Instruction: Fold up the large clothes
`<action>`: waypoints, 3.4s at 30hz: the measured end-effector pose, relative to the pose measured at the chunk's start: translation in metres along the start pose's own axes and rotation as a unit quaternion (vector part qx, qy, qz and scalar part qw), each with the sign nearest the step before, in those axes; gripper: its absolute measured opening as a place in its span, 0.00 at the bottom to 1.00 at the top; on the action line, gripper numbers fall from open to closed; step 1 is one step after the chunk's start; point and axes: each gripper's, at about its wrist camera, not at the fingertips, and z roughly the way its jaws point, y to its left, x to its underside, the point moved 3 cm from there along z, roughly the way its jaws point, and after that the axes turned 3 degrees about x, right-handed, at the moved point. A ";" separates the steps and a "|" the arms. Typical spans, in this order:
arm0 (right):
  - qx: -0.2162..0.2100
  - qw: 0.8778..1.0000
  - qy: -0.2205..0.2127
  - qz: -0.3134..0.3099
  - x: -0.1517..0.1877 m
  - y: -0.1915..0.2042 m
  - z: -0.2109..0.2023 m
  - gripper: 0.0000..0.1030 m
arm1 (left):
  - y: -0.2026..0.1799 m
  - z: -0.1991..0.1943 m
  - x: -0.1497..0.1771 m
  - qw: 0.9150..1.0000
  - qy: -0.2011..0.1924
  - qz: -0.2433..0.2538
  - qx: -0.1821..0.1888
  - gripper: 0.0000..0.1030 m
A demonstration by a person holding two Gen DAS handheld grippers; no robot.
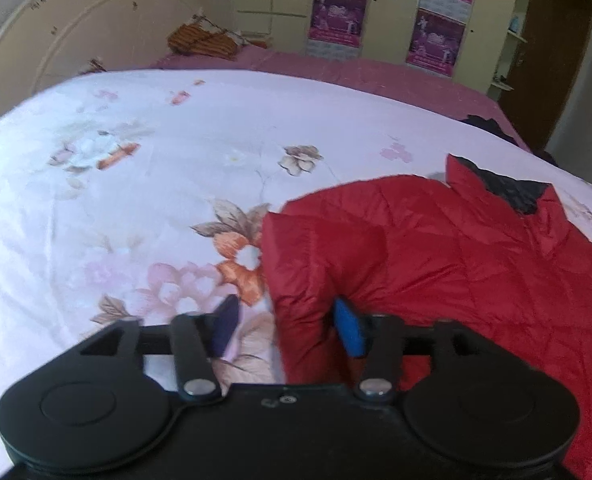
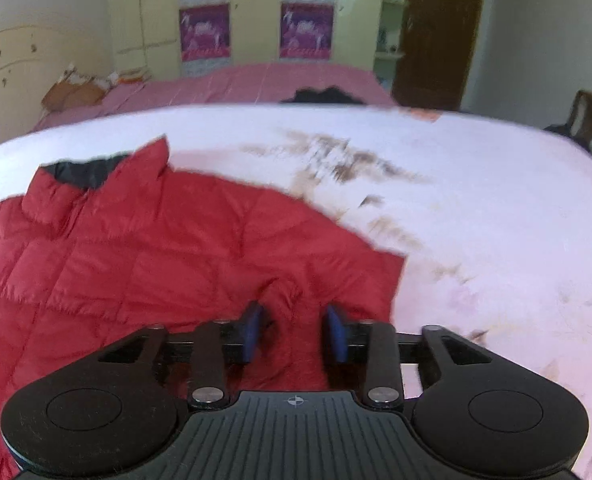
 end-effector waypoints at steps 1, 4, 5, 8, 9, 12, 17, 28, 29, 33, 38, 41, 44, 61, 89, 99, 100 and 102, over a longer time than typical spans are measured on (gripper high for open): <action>0.000 1.000 -0.008 0.005 -0.002 -0.001 -0.005 0.40 | 0.000 -0.002 0.000 1.000 -0.002 0.001 -0.003 0.58; -0.009 1.000 -0.029 0.010 -0.011 0.001 -0.016 0.40 | -0.003 -0.011 -0.003 1.000 -0.017 0.009 -0.010 0.58; -0.013 0.999 -0.035 0.008 -0.013 0.004 -0.019 0.40 | -0.005 -0.015 -0.004 0.999 -0.026 0.013 -0.013 0.59; -0.036 0.998 -0.043 0.009 -0.017 0.015 -0.026 0.40 | -0.012 -0.023 -0.008 0.999 -0.044 0.021 -0.012 0.60; -0.046 0.998 -0.042 0.007 -0.017 0.019 -0.026 0.40 | -0.015 -0.023 -0.009 0.999 -0.046 0.025 -0.007 0.60; -0.066 0.997 -0.031 -0.006 -0.015 0.034 -0.023 0.40 | -0.024 -0.021 -0.008 0.998 -0.042 0.036 0.000 0.60; -0.059 0.998 0.001 -0.033 -0.003 0.045 -0.003 0.40 | -0.029 0.005 0.003 0.999 -0.001 0.041 0.000 0.64; -0.037 0.998 0.023 -0.040 0.019 0.030 0.021 0.39 | -0.026 0.018 0.003 0.999 0.008 0.035 -0.008 0.70; -0.036 0.998 0.026 -0.043 0.018 0.031 0.021 0.39 | -0.027 0.017 0.002 0.999 0.008 0.035 -0.010 0.70; -0.047 0.997 0.042 -0.044 0.013 0.029 0.017 0.40 | -0.025 0.009 0.002 0.999 0.007 0.031 -0.024 0.72; -0.047 0.998 0.029 -0.038 0.009 0.024 -0.004 0.40 | -0.024 -0.010 0.004 1.000 0.006 0.022 -0.022 0.71; -0.049 0.998 0.015 -0.043 0.012 0.024 -0.021 0.40 | -0.031 -0.023 0.009 0.999 0.004 0.030 -0.016 0.71; -0.058 0.997 0.010 -0.050 0.017 0.022 -0.036 0.40 | -0.040 -0.036 0.015 0.999 0.001 0.035 -0.009 0.71; -0.139 0.989 0.001 -0.049 0.067 0.003 -0.117 0.81 | -0.093 -0.097 0.074 0.998 0.009 0.064 0.023 0.75; -0.138 0.988 0.051 -0.055 0.159 -0.036 -0.179 0.81 | -0.047 -0.173 0.176 0.994 0.051 0.084 0.037 0.75; -0.086 0.992 0.084 -0.044 0.199 -0.057 -0.204 0.81 | 0.018 -0.198 0.195 0.997 0.055 0.057 0.021 0.76; -0.082 0.992 0.088 -0.041 0.202 -0.060 -0.206 0.81 | 0.025 -0.199 0.198 0.997 0.057 0.052 0.020 0.76; -0.075 0.992 0.094 -0.033 0.209 -0.066 -0.209 0.81 | 0.038 -0.202 0.203 0.997 0.062 0.041 0.023 0.76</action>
